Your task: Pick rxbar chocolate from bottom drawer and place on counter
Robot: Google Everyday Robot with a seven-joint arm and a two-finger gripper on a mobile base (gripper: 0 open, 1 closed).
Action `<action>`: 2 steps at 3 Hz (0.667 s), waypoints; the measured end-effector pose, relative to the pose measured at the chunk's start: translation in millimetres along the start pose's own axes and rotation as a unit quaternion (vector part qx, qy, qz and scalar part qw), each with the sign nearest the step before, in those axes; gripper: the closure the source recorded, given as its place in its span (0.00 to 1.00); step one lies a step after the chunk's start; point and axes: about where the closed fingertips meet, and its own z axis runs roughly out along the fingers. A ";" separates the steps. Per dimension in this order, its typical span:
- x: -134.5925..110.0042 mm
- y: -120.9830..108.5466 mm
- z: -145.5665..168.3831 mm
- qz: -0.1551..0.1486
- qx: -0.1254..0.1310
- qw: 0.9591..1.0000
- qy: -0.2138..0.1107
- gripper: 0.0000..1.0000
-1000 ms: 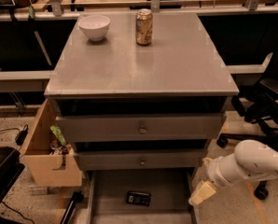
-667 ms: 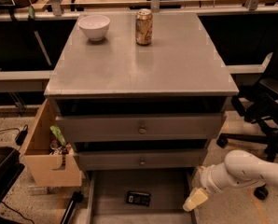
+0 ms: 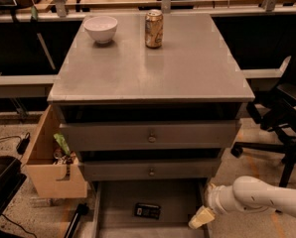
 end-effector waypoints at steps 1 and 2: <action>-0.4 -0.4 -0.3 0.000 0.000 1.000 0.000 0.00; -4.7 0.8 28.5 -0.013 -0.008 1.000 0.014 0.00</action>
Offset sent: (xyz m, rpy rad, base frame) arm 0.0255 0.0444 -0.0613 -0.0637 0.0428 0.0911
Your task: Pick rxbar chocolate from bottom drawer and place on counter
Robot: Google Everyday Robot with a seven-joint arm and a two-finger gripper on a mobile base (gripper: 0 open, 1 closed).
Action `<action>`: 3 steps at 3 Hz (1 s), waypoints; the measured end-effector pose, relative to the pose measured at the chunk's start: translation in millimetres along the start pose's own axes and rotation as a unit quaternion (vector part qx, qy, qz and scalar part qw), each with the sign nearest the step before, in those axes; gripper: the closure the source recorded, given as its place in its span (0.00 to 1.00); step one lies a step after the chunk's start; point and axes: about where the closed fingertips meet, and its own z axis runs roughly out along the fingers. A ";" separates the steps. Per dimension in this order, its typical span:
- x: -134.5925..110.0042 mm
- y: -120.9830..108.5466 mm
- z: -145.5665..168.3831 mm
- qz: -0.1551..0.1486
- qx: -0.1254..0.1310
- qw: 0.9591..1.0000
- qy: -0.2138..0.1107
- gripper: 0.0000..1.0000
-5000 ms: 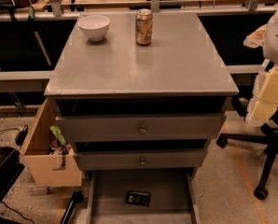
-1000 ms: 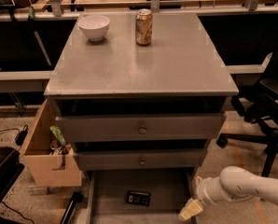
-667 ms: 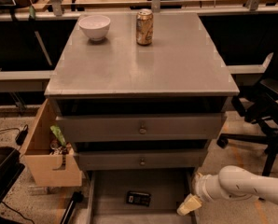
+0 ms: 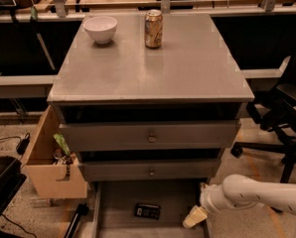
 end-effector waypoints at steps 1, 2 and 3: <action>9.0 -0.5 67.6 -0.047 -0.012 0.999 0.004 0.00; 29.1 6.4 117.7 -0.089 -0.019 0.996 -0.001 0.00; 38.7 8.4 145.0 -0.115 -0.022 0.993 -0.015 0.00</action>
Offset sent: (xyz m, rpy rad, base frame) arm 0.0018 0.0446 -0.1723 -0.0221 -0.0924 0.2563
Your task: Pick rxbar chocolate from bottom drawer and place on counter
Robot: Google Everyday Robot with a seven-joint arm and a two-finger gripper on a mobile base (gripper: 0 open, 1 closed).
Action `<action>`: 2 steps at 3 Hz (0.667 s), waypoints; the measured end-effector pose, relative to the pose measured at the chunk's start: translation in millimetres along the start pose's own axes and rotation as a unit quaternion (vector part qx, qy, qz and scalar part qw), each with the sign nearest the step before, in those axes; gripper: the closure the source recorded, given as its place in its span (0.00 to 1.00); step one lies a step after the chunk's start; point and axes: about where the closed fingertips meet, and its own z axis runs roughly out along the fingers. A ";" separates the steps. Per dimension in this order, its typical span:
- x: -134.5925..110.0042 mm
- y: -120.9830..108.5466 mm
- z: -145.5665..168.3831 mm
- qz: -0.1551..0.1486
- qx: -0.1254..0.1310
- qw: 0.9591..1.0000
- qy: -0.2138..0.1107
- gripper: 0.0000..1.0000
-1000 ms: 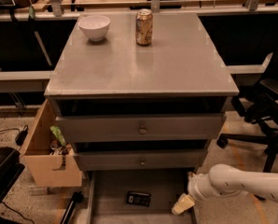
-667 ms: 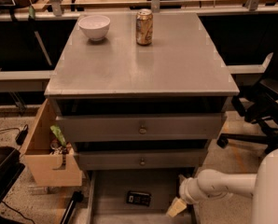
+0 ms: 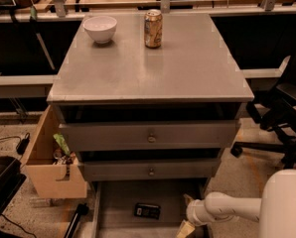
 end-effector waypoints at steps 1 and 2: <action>1.9 0.9 4.7 -0.003 -0.001 1.000 -0.001 0.00; -1.0 2.5 16.4 -0.002 -0.010 1.000 -0.019 0.00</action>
Offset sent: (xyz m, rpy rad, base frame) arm 0.0060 0.0208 -0.0258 0.1054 0.0021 0.0228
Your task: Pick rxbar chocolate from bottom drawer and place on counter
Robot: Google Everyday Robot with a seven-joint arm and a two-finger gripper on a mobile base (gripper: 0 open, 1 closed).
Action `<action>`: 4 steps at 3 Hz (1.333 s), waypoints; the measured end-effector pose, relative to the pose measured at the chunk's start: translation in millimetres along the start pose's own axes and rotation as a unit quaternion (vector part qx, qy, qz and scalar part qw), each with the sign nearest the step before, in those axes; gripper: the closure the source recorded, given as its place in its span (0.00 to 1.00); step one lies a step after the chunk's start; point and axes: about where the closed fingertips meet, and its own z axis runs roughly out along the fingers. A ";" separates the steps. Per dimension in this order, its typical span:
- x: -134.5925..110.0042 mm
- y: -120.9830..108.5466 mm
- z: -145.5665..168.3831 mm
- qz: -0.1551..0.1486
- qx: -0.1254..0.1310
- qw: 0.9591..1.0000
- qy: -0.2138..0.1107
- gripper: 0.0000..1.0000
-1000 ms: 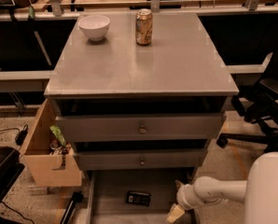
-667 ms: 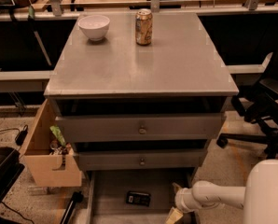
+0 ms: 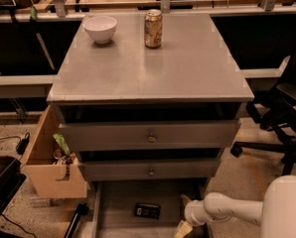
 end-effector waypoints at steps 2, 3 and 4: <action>-48.6 -4.3 45.7 -0.083 -0.031 0.993 -0.074 0.00; -65.8 -5.6 68.8 -0.123 -0.061 0.986 -0.094 0.00; -64.7 -4.0 93.9 -0.126 -0.085 0.982 -0.113 0.00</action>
Offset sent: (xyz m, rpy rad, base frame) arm 0.0469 0.0977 -0.0137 0.1953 -0.1544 0.3347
